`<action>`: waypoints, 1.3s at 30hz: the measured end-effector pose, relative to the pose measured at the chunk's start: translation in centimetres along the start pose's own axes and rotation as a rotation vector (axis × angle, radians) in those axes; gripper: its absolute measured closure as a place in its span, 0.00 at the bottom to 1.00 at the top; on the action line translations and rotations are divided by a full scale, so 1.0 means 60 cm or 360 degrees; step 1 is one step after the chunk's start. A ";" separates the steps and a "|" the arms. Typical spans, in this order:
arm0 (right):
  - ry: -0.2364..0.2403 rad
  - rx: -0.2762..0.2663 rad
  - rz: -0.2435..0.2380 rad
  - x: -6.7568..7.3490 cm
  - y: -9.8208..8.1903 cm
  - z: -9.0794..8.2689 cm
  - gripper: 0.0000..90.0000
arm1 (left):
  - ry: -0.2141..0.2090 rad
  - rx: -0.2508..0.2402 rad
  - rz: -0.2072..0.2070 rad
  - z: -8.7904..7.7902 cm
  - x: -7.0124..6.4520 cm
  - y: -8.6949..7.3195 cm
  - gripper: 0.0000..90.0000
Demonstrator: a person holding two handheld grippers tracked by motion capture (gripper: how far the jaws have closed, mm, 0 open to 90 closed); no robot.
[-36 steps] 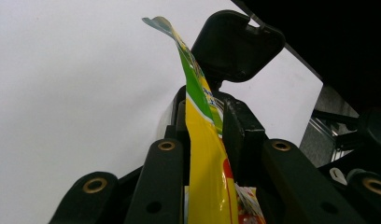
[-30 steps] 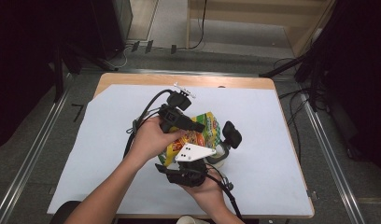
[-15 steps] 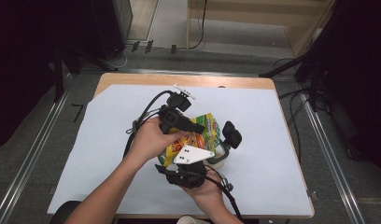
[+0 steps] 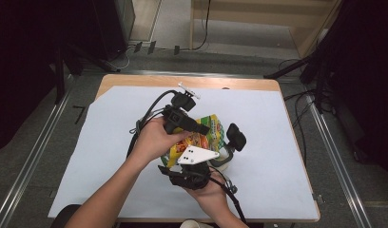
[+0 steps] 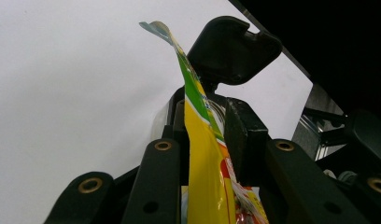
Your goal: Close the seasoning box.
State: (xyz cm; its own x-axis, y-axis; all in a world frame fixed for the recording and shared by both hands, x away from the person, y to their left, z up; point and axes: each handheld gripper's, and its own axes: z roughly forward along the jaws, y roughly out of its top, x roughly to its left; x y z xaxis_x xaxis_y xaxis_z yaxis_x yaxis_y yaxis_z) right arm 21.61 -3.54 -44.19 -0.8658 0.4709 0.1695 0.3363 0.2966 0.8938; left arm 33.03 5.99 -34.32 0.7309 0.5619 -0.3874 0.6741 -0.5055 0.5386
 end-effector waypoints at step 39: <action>-0.0025 0.0013 -0.0032 0.005 0.001 0.010 0.71 | -0.0013 0.0088 0.0069 0.002 0.006 -0.002 0.83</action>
State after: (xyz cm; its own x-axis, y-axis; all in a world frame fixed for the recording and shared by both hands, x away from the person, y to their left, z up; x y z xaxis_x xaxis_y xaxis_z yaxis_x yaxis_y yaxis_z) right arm 21.62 -2.90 -44.32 -0.8665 0.4776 0.1450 0.3219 0.3126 0.8937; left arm 33.25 6.18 -34.59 0.7602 0.5333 -0.3711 0.6465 -0.5648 0.5128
